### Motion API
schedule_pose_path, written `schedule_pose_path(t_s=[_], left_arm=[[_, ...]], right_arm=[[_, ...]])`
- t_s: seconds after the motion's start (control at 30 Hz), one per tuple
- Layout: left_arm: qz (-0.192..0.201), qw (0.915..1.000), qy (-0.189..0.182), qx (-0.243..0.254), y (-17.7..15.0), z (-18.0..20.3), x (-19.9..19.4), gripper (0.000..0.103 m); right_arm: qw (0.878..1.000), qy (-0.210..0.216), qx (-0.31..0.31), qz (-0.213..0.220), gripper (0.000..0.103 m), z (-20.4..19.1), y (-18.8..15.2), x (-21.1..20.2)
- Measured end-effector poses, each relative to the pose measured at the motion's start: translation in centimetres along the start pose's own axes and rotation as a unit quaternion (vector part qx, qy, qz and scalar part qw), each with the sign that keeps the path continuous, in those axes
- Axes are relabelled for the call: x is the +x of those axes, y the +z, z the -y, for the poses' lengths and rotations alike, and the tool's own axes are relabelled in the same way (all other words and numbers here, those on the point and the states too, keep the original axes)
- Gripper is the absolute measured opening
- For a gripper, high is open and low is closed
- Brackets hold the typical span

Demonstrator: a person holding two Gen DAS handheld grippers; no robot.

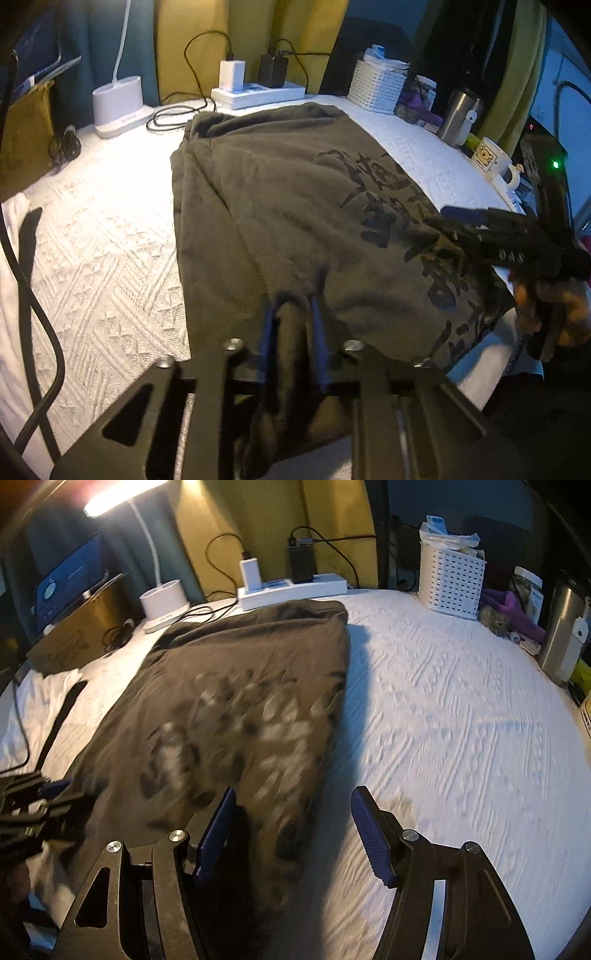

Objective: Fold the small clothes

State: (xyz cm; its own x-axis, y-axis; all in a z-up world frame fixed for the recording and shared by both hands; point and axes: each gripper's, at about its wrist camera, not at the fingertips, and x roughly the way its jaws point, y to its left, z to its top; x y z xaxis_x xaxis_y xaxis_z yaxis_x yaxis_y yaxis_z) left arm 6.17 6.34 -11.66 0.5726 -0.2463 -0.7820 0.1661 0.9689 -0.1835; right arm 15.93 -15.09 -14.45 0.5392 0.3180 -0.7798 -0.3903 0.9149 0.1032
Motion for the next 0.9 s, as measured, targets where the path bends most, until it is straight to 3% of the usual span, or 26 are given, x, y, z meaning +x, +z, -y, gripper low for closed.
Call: schedule_pose_path(t_s=[0.1, 0.17, 0.23, 0.4, 0.57, 0.73, 0.9], left_arm=[[0.011, 0.9999, 0.010, 0.001, 0.0, 0.2, -0.8, 0.006], [0.018, 0.9998, 0.010, 0.003, 0.1, 0.4, -1.4, 0.006], [0.025, 0.9996, 0.010, -0.001, 0.1, 0.2, -2.2, 0.006], [0.028, 0.9995, 0.014, -0.006, -0.3, -0.3, -2.9, 0.006], [-0.006, 1.0000, 0.006, -0.005, -1.7, -0.7, -0.9, 0.008], [-0.004, 0.9999, 0.006, -0.008, -2.1, -1.2, -2.1, 0.018], [-0.001, 0.9999, 0.014, -0.009, -3.6, -1.5, -2.0, 0.017]], right_arm=[[1.000, 0.024, 0.002, 0.000, 0.066, -0.4, -1.5, -0.6], [0.999, 0.042, 0.010, 0.002, 0.058, -0.5, -2.4, -0.7], [0.999, 0.042, 0.006, 0.002, 0.029, -0.9, -2.7, -0.9], [0.999, 0.042, -0.008, 0.008, 0.013, -1.5, -2.9, -2.0], [1.000, 0.023, -0.017, 0.007, 0.013, -1.8, -3.8, -2.1], [1.000, 0.010, -0.004, 0.002, 0.021, -1.8, -4.8, -2.9], [1.000, 0.013, -0.003, 0.007, 0.023, -1.7, -6.4, -3.7]])
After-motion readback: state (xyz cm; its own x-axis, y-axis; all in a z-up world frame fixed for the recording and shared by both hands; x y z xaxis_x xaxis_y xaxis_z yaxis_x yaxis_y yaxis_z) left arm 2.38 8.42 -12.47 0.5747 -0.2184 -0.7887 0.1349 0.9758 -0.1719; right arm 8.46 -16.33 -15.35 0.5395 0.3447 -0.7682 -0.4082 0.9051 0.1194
